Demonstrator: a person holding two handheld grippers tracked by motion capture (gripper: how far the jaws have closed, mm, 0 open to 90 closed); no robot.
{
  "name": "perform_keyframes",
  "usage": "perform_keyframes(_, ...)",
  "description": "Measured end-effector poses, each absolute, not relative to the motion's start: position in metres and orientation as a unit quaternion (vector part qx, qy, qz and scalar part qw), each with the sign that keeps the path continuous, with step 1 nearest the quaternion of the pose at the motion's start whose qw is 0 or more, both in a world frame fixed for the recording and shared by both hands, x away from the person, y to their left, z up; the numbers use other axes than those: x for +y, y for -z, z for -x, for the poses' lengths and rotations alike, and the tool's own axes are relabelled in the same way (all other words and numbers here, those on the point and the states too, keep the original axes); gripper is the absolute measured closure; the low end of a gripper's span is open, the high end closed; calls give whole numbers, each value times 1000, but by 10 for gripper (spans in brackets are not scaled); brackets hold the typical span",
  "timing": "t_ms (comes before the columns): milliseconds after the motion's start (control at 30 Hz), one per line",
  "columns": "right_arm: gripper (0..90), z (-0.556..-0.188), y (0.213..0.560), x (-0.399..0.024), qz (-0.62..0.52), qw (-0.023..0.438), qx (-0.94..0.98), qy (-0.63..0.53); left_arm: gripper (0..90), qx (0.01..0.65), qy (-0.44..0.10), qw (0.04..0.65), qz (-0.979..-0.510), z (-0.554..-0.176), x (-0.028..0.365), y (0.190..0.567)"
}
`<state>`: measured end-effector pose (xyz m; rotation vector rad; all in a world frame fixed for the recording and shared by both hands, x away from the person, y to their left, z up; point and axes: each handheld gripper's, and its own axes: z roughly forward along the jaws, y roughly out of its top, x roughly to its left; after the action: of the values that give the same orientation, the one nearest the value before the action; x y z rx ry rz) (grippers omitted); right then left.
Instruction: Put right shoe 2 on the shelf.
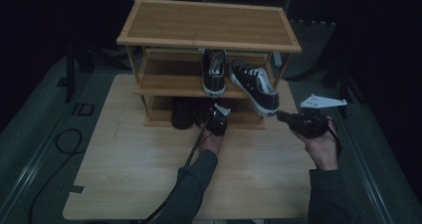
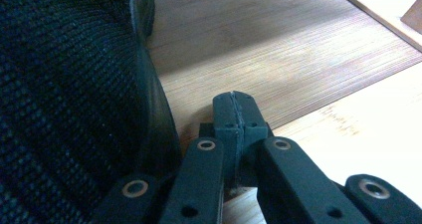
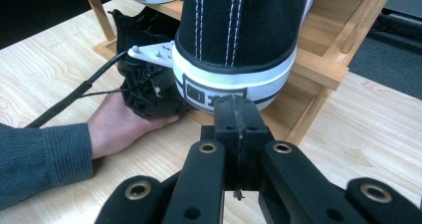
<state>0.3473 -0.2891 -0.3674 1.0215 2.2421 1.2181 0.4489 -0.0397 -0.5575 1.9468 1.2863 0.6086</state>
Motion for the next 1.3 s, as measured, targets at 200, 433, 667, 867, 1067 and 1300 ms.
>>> perform_keyframes(200,900,-349,368,-285,-362,193,802,-434,900,499,-236,357,-754,-449,-40,558)
perform_keyframes(433,900,-353,368,-282,-359,188,803,-436,900,500,-235,358,-753,-449,-40,558)
perform_keyframes(667,900,-358,368,-275,-356,183,805,-438,900,500,-235,357,-753,-449,-40,558)
perform_keyframes(867,900,-361,369,-265,-349,175,808,-441,900,496,-236,350,-759,-449,-38,557)
perform_keyframes(1067,900,-366,369,-254,-346,180,813,-433,900,499,-237,357,-753,-449,-40,558)
perform_keyframes(1300,900,-370,369,-246,-340,176,815,-435,900,499,-236,357,-753,-449,-40,558)
